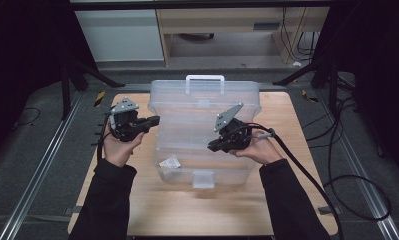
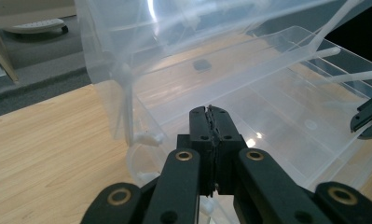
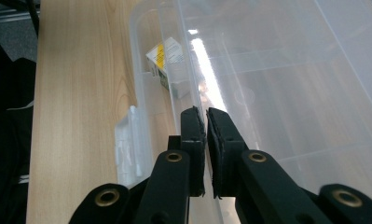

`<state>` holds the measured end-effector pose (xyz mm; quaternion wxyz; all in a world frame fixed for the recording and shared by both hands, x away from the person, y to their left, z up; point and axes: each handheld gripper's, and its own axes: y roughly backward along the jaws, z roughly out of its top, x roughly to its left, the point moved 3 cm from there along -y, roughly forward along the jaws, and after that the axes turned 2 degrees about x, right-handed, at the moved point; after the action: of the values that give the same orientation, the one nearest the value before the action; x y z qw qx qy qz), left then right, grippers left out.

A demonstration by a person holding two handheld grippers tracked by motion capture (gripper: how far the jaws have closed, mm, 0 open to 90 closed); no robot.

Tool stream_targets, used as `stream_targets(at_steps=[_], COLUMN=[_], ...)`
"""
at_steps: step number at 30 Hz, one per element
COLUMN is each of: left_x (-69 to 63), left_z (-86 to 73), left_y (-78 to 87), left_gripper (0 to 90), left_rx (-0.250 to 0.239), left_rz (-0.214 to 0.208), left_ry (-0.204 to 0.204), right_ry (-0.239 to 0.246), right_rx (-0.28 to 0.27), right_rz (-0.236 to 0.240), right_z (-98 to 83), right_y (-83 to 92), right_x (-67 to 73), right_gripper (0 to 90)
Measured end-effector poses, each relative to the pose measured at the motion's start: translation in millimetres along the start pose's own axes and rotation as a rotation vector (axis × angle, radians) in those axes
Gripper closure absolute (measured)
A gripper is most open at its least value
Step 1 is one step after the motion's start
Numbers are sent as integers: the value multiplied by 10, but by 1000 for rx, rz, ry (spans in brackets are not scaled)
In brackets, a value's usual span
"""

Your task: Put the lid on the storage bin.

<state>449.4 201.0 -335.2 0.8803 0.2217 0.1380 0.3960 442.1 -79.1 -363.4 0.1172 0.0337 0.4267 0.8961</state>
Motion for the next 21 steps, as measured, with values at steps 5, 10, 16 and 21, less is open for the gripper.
stream_targets(at_steps=[5, 10, 16, 21], left_x=[-18, -38, -55, -66], left_z=[-16, -56, -101, -127], left_y=[14, 25, 50, 54], left_gripper=[897, 897, 898, 897], left_rx=[18, 23, 34, 40], left_rz=[-13, -20, -30, -34], left_ry=[-20, -33, -38, -48], right_ry=[-2, 17, -49, -162], right_rx=[3, -5, -89, -180], right_rz=[14, -45, -94, -188], right_z=[-60, -123, -232, -389], right_y=[-47, -42, 110, 317], right_x=[55, 125, 135, 139], right_gripper=[844, 822, 744, 719])
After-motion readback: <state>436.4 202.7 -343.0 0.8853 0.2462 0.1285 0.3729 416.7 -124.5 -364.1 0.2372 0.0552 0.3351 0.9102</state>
